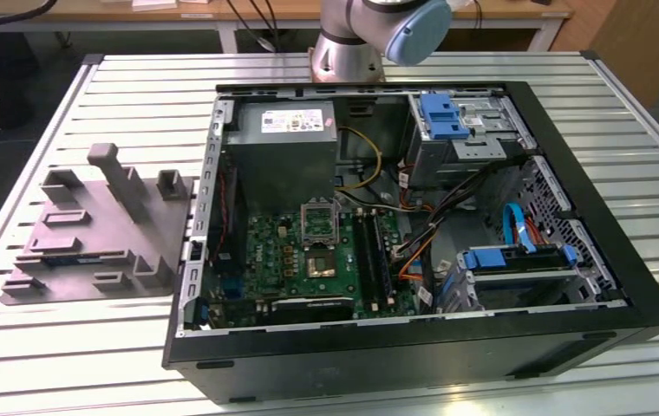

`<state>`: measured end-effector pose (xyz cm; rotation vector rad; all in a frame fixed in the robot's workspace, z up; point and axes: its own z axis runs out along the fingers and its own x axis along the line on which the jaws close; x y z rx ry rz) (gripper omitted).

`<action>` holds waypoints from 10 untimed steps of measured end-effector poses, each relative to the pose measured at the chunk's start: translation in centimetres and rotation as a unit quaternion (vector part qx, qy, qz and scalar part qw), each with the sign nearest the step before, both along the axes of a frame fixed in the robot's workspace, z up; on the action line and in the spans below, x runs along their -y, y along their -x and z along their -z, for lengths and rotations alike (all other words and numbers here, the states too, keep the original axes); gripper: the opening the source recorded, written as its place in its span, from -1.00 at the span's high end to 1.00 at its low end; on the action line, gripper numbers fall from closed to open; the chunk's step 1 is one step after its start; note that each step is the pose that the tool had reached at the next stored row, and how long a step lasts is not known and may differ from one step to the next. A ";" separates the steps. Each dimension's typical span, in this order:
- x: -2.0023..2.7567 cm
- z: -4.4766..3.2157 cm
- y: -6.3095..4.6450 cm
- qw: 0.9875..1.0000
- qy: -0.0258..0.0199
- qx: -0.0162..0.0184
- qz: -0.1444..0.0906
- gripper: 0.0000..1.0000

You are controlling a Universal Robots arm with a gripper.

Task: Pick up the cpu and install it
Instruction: 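Pick up the cpu and move it towards the insertion slot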

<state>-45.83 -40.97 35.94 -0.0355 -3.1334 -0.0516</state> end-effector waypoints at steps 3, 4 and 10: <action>0.00 -0.58 0.0 1.000 0.000 0.000 0.000 0.05; 0.00 -0.78 0.0 1.000 0.000 0.000 0.000 0.05; 0.00 -1.30 0.0 1.000 0.001 0.000 0.000 0.05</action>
